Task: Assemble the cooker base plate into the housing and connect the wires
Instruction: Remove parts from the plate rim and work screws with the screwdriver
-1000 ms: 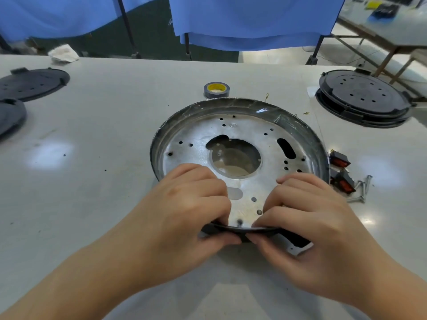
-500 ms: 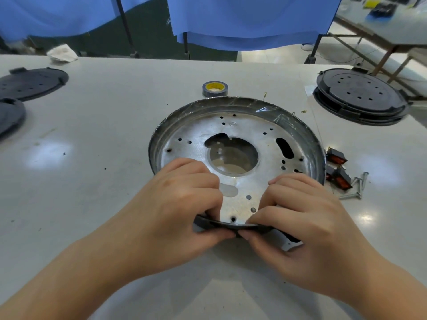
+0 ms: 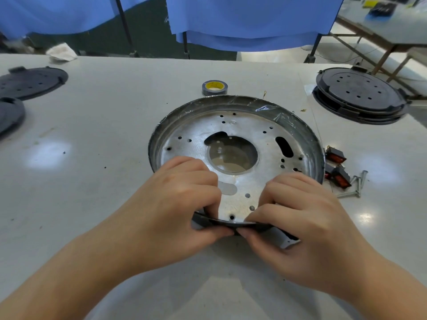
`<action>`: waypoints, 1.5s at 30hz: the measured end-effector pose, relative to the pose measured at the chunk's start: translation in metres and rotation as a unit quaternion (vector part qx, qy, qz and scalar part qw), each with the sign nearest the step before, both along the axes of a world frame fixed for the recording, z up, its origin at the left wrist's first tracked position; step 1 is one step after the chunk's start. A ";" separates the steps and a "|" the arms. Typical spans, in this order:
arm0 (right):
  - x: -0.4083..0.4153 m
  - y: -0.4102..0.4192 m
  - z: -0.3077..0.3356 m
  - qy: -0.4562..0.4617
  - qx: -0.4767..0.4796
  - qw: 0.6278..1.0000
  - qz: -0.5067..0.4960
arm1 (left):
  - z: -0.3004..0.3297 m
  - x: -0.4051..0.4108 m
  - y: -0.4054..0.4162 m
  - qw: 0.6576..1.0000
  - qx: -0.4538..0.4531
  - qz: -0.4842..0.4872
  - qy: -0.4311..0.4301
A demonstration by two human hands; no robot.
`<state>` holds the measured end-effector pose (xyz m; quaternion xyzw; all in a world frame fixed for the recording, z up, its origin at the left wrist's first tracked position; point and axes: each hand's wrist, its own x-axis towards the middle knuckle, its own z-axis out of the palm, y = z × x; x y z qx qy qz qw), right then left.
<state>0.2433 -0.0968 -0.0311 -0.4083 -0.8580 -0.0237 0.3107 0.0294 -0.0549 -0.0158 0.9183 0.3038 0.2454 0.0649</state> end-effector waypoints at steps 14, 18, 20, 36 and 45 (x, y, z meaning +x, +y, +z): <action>0.083 0.021 0.044 0.171 -0.266 0.931 -0.182 | 0.002 0.000 0.000 1.000 -0.010 0.006 0.003; 0.109 0.013 0.055 0.251 -0.263 0.915 -0.176 | 0.001 0.000 -0.001 1.000 -0.012 0.005 -0.007; 0.116 0.017 0.049 0.149 -0.296 0.915 -0.231 | 0.000 0.001 -0.001 1.000 -0.009 0.000 -0.017; 0.117 0.024 0.031 -0.026 -0.377 0.880 -0.287 | -0.002 0.000 0.001 0.999 -0.022 -0.014 -0.045; 0.084 0.008 0.089 0.224 -0.242 0.936 -0.122 | -0.001 0.001 -0.001 0.998 -0.025 -0.016 -0.047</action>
